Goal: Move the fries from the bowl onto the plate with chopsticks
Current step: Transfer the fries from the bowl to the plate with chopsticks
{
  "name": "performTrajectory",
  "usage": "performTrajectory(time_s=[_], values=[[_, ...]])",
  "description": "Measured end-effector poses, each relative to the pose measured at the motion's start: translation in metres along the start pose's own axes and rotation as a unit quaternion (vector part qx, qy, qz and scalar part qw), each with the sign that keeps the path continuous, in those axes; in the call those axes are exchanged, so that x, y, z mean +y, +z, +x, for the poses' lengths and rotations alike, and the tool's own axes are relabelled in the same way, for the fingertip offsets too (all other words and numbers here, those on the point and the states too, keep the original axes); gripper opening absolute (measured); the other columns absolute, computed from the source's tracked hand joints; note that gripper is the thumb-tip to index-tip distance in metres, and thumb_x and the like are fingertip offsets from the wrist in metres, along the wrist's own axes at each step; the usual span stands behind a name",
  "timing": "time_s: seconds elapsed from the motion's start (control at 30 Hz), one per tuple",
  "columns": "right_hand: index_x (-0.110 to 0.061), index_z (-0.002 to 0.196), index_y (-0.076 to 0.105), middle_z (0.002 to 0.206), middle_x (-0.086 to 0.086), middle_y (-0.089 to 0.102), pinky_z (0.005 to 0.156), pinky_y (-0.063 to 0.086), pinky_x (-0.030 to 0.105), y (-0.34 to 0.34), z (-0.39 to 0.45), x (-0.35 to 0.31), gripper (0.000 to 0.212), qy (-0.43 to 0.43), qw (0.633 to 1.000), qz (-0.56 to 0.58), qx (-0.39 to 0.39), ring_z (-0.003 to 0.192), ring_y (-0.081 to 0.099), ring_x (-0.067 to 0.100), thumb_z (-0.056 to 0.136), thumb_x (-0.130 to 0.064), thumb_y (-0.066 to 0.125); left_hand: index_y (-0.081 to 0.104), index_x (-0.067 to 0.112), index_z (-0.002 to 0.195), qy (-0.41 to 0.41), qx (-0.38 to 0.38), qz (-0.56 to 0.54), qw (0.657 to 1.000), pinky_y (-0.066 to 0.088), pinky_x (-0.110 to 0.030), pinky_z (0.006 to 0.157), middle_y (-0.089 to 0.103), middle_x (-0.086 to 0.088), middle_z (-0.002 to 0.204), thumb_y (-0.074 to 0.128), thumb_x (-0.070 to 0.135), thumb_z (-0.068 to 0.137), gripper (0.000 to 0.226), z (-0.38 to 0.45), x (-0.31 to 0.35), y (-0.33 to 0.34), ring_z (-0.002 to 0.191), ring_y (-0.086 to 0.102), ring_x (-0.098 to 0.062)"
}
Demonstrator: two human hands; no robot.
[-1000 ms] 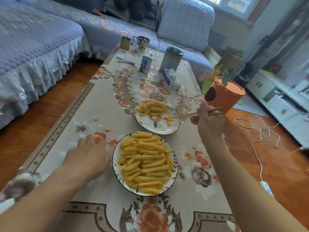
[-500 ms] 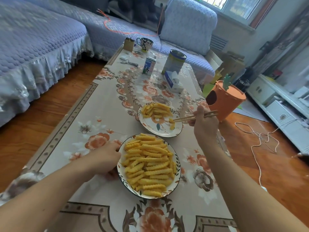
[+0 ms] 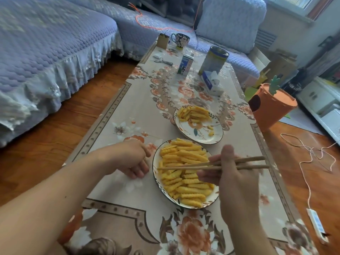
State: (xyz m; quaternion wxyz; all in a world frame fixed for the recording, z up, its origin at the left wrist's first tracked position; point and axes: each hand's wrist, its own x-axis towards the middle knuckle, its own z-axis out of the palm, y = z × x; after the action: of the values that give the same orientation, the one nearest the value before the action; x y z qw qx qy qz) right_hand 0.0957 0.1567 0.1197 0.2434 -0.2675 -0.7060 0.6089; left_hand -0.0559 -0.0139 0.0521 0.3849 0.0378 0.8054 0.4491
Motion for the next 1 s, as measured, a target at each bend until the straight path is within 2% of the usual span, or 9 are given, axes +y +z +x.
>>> performTrajectory(time_s=[0.1, 0.27, 0.43, 0.53, 0.63, 0.77, 0.83, 0.93, 1.0], values=[[-0.002, 0.081, 0.070, 0.061, 0.019, 0.071, 0.053, 0.062, 0.036, -0.003, -0.002, 0.000, 0.044, -0.001, 1.000, -0.009, 0.002, 0.053, 0.072, 0.033, 0.095, -0.041, 0.056, 0.060, 0.008, 0.115, -0.004, -0.011, -0.006, 1.000, 0.056, -0.031, 0.055, 0.077, -0.018, 0.085, 0.037, 0.007, 0.103, 0.026, -0.003, 0.000, 0.002, 0.065, 0.069, -0.030], [-0.006, 0.083, 0.067, 0.064, 0.014, 0.071, 0.053, 0.060, 0.026, -0.024, 0.043, -0.021, 0.038, -0.072, 0.993, 0.024, 0.090, 0.054, 0.072, 0.025, 0.104, -0.034, 0.053, 0.071, 0.009, 0.106, 0.004, -0.071, 0.030, 0.997, 0.049, -0.027, 0.054, 0.072, -0.009, 0.075, 0.033, 0.003, 0.097, 0.039, -0.004, -0.008, 0.014, 0.059, 0.063, -0.023], [-0.016, 0.081, 0.069, 0.073, 0.013, 0.073, 0.065, 0.064, 0.036, -0.031, 0.140, 0.007, 0.034, -0.103, 0.982, -0.062, 0.145, 0.061, 0.073, 0.023, 0.104, -0.037, 0.056, 0.074, 0.016, 0.102, 0.030, -0.069, 0.063, 0.995, 0.054, -0.029, 0.057, 0.075, -0.007, 0.076, 0.051, 0.020, 0.093, 0.025, -0.001, -0.004, 0.021, 0.061, 0.069, -0.021], [-0.009, 0.084, 0.070, 0.070, 0.010, 0.073, 0.058, 0.060, 0.025, -0.028, 0.170, 0.021, 0.033, -0.102, 0.976, -0.134, 0.140, 0.053, 0.071, 0.011, 0.104, -0.032, 0.057, 0.072, 0.015, 0.104, 0.019, -0.068, 0.068, 0.995, 0.055, -0.031, 0.057, 0.075, -0.008, 0.075, 0.050, 0.017, 0.095, 0.023, 0.001, -0.001, 0.022, 0.062, 0.070, -0.023], [-0.020, 0.075, 0.069, 0.064, 0.002, 0.072, 0.069, 0.064, 0.039, -0.023, 0.184, 0.032, 0.030, -0.115, 0.967, -0.185, 0.130, 0.059, 0.074, 0.018, 0.103, -0.027, 0.060, 0.071, 0.018, 0.104, 0.023, -0.072, 0.061, 0.995, 0.055, -0.030, 0.059, 0.073, -0.007, 0.076, 0.052, 0.018, 0.096, 0.021, 0.001, 0.002, 0.021, 0.062, 0.068, -0.022], [-0.010, 0.083, 0.070, 0.066, 0.008, 0.071, 0.064, 0.064, 0.037, -0.023, 0.197, 0.033, 0.032, -0.093, 0.974, -0.160, 0.127, 0.060, 0.073, 0.025, 0.105, -0.030, 0.056, 0.069, 0.020, 0.102, 0.016, -0.080, 0.045, 0.996, 0.053, -0.030, 0.059, 0.071, -0.008, 0.077, 0.049, 0.015, 0.096, 0.022, 0.004, 0.002, 0.020, 0.062, 0.068, -0.023], [-0.008, 0.084, 0.068, 0.067, 0.010, 0.070, 0.058, 0.062, 0.030, -0.024, 0.198, 0.032, 0.038, -0.084, 0.976, -0.147, 0.137, 0.058, 0.071, 0.024, 0.106, -0.035, 0.053, 0.070, 0.021, 0.100, 0.007, -0.089, 0.032, 0.996, 0.054, -0.029, 0.059, 0.072, -0.007, 0.076, 0.056, 0.021, 0.084, 0.022, 0.004, 0.002, 0.018, 0.063, 0.069, -0.023], [-0.011, 0.082, 0.064, 0.071, 0.017, 0.071, 0.054, 0.059, 0.025, -0.025, 0.191, 0.028, 0.039, -0.087, 0.975, -0.137, 0.150, 0.055, 0.069, 0.021, 0.107, -0.038, 0.050, 0.072, 0.019, 0.100, 0.000, -0.102, 0.026, 0.994, 0.056, -0.030, 0.060, 0.073, -0.007, 0.077, 0.056, 0.027, 0.062, 0.042, 0.003, 0.001, 0.014, 0.065, 0.071, -0.024], [-0.013, 0.080, 0.061, 0.073, 0.018, 0.071, 0.056, 0.061, 0.029, -0.026, 0.174, 0.014, 0.039, -0.084, 0.981, -0.093, 0.149, 0.053, 0.068, 0.020, 0.107, -0.037, 0.049, 0.072, 0.017, 0.101, -0.001, -0.102, 0.031, 0.994, 0.057, -0.031, 0.060, 0.073, -0.008, 0.079, 0.060, 0.024, 0.071, 0.033, 0.004, 0.002, 0.014, 0.066, 0.071, -0.025]])
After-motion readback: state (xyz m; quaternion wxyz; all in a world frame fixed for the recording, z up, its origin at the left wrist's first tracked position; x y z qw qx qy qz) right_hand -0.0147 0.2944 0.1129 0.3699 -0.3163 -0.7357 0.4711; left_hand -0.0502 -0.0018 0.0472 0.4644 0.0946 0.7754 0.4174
